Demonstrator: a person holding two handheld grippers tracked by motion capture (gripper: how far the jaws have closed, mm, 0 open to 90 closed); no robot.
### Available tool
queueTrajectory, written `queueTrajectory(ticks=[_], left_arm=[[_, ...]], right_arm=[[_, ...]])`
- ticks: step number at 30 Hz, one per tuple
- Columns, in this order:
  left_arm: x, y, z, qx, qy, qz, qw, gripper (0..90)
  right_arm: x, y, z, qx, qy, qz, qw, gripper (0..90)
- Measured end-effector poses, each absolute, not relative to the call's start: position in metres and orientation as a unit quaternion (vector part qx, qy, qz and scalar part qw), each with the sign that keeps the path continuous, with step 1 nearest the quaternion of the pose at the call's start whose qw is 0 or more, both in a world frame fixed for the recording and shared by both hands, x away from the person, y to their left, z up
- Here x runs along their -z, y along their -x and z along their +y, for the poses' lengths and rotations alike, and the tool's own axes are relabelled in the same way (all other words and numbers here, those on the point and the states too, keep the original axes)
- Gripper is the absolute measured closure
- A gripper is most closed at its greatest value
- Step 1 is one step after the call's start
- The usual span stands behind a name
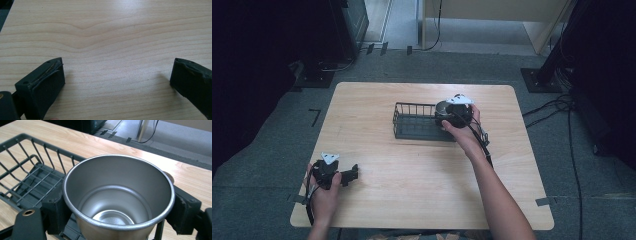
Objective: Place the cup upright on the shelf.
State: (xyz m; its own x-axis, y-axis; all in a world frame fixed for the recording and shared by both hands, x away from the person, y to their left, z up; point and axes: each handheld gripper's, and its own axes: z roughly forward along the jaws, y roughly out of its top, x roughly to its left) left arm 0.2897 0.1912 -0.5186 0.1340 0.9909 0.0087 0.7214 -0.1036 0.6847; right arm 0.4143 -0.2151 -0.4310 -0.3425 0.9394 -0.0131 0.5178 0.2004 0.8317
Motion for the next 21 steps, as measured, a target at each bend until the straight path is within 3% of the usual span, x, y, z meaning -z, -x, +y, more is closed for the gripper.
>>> queueTrajectory(ticks=[7,21], left_arm=[[0.519,-0.290,0.191,-0.245,-0.701,0.611,0.274,0.0],[0.519,-0.290,0.191,-0.245,-0.701,0.610,0.275,0.0]], right_arm=[[0.433,-0.411,-0.219,-0.382,-0.504,0.727,0.269,16.8],[0.425,-0.400,-0.225,-0.386,-0.498,0.731,0.264,4.8]])
